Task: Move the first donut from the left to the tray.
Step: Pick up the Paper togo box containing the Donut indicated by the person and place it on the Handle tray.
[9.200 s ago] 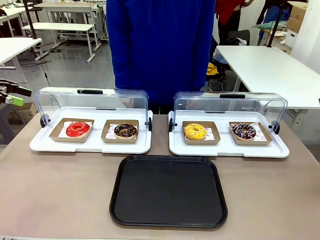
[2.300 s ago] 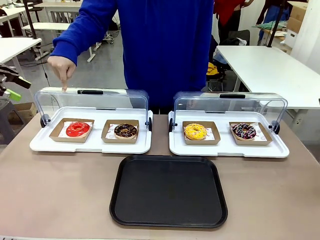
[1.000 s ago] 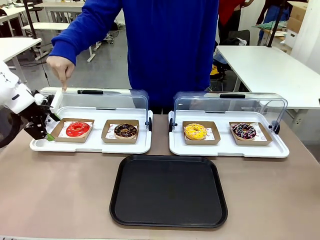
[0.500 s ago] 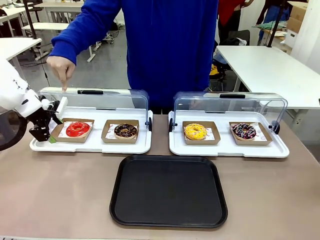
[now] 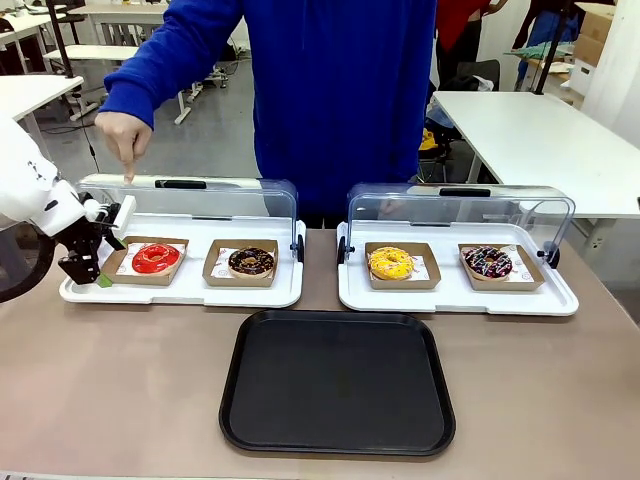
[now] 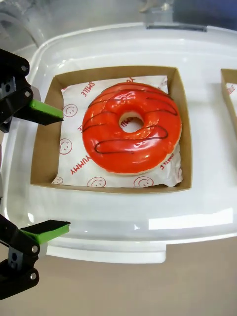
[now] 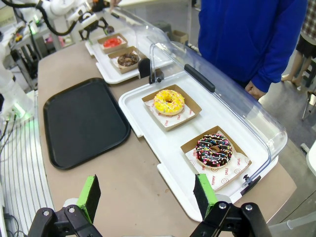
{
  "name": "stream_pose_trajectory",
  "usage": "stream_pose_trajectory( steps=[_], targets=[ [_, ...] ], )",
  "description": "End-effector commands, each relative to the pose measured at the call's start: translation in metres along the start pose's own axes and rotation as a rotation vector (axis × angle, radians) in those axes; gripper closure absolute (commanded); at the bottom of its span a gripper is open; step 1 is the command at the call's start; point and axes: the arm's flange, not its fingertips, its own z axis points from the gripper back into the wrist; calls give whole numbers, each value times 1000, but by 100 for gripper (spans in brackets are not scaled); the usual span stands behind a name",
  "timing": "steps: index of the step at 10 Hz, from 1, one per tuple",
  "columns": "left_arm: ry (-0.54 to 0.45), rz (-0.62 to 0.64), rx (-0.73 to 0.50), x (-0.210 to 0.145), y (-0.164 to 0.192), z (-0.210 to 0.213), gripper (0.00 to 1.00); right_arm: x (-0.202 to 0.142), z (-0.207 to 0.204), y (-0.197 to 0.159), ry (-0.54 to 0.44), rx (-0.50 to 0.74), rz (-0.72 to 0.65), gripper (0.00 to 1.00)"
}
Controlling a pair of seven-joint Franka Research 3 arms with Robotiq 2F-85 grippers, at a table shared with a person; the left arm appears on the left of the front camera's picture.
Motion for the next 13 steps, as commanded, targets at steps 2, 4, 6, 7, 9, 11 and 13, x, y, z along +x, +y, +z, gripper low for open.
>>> stream_pose_trajectory(
  steps=[2,4,6,7,9,11,13],
  targets=[
    [62,-9,-2,2,3,-15,0,3,0,-3,-33,-4,23,0],
    [76,-18,-9,0,7,-22,0,3,0,-3,-33,-4,23,0],
    [88,-21,-22,-1,9,-24,0,3,0,-3,-33,-4,23,0],
    [102,-26,-26,-3,9,-23,58,3,0,-3,-33,-4,23,0],
    [93,-23,-44,-3,9,-21,100,3,0,-3,-33,-4,23,0],
    [90,-28,-62,-1,9,-19,100,3,0,-3,-33,-4,23,0],
    [89,-39,-78,-1,9,-18,100,3,0,-3,-33,-4,23,0]
  ],
)
